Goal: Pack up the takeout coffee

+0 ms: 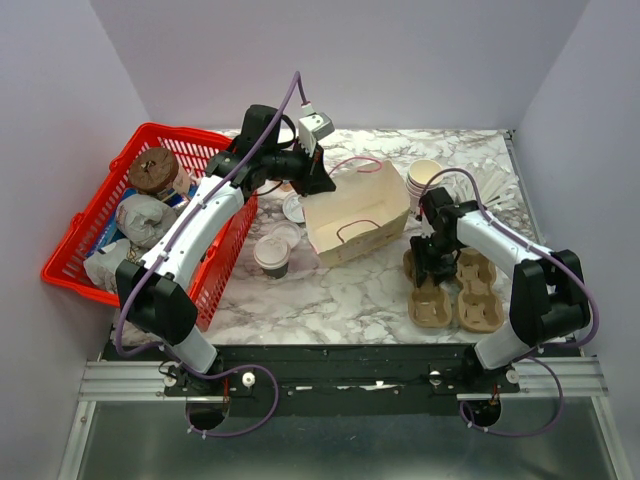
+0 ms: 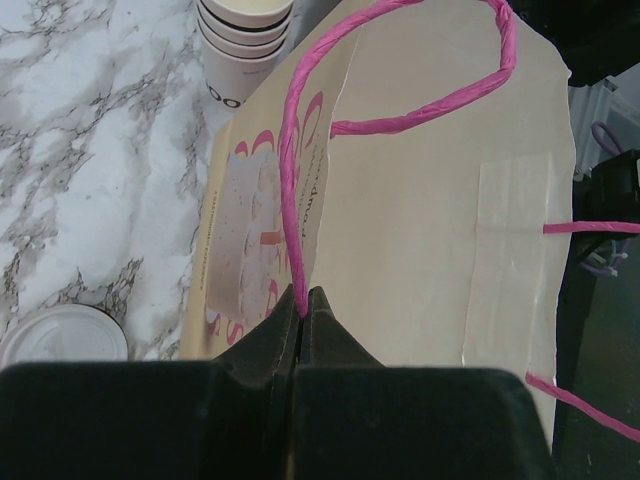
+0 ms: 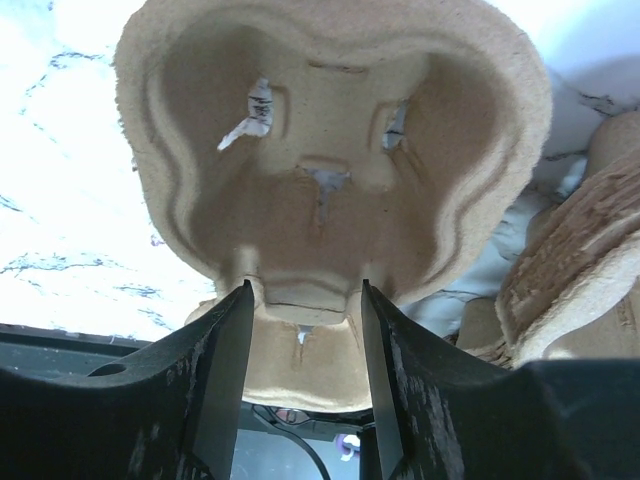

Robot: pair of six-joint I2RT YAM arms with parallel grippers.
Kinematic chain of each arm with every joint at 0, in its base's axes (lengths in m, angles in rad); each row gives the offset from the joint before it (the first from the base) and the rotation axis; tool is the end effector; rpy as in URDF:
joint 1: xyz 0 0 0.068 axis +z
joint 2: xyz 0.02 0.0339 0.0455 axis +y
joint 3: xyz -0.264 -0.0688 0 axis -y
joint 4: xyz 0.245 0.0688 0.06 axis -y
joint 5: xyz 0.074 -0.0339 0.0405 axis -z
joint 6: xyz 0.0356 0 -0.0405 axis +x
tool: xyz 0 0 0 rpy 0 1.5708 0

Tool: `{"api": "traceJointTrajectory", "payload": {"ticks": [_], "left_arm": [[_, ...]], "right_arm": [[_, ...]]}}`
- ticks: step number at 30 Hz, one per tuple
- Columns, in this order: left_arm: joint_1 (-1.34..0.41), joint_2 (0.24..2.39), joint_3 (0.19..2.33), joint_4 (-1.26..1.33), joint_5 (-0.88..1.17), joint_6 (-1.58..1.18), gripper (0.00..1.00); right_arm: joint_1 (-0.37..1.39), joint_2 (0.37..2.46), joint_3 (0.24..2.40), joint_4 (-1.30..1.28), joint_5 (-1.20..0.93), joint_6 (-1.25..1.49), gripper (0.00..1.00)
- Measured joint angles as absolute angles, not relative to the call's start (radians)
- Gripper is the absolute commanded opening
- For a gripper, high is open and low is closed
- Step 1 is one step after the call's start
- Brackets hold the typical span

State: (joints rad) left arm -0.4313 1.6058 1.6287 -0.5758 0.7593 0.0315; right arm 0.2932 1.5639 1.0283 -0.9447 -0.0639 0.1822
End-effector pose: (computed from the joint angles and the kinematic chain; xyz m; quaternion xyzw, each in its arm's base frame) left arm 0.3147 -0.1718 0.3905 0.3618 0.7480 -0.4070 0.3793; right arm 0.2572 0.0800 0.1950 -0.0568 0.9968 0.0417 0.0364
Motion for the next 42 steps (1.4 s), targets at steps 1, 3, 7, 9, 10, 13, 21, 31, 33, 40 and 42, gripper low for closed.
{"api": "traceJointTrajectory", "payload": {"ticks": [1, 3, 7, 9, 10, 13, 21, 31, 33, 40, 42], "left_arm": [[-0.431, 1.606, 1.629, -0.576, 0.760, 0.031, 0.00], [-0.431, 1.606, 1.629, -0.575, 0.760, 0.029, 0.00], [-0.431, 1.606, 1.629, -0.570, 0.760, 0.027, 0.00], [-0.431, 1.606, 1.629, -0.570, 0.760, 0.025, 0.00], [-0.431, 1.606, 1.629, -0.570, 0.760, 0.025, 0.00], [-0.431, 1.606, 1.629, -0.570, 0.760, 0.023, 0.00], [-0.426, 1.606, 1.629, -0.570, 0.760, 0.021, 0.00], [-0.426, 1.606, 1.629, -0.569, 0.760, 0.021, 0.00], [-0.425, 1.606, 1.629, -0.569, 0.760, 0.021, 0.00], [-0.424, 1.606, 1.629, -0.570, 0.760, 0.021, 0.00], [-0.424, 1.607, 1.629, -0.570, 0.760, 0.021, 0.00]], "right_arm": [[0.296, 1.563, 1.028, -0.945, -0.064, 0.184, 0.55], [0.301, 1.562, 1.028, -0.945, -0.064, 0.186, 0.55], [0.305, 1.561, 1.027, -0.945, -0.065, 0.189, 0.54], [0.306, 1.561, 1.027, -0.945, -0.064, 0.191, 0.53], [0.306, 1.561, 1.027, -0.945, -0.064, 0.192, 0.52], [0.307, 1.561, 1.027, -0.945, -0.064, 0.194, 0.49], [0.307, 1.561, 1.027, -0.944, -0.064, 0.195, 0.50], [0.307, 1.570, 1.016, -0.944, -0.065, 0.194, 0.49], [0.307, 1.573, 1.016, -0.944, -0.065, 0.194, 0.47], [0.307, 1.574, 1.023, -0.945, -0.066, 0.192, 0.30], [0.307, 1.574, 1.037, -0.947, -0.066, 0.185, 0.26]]}}
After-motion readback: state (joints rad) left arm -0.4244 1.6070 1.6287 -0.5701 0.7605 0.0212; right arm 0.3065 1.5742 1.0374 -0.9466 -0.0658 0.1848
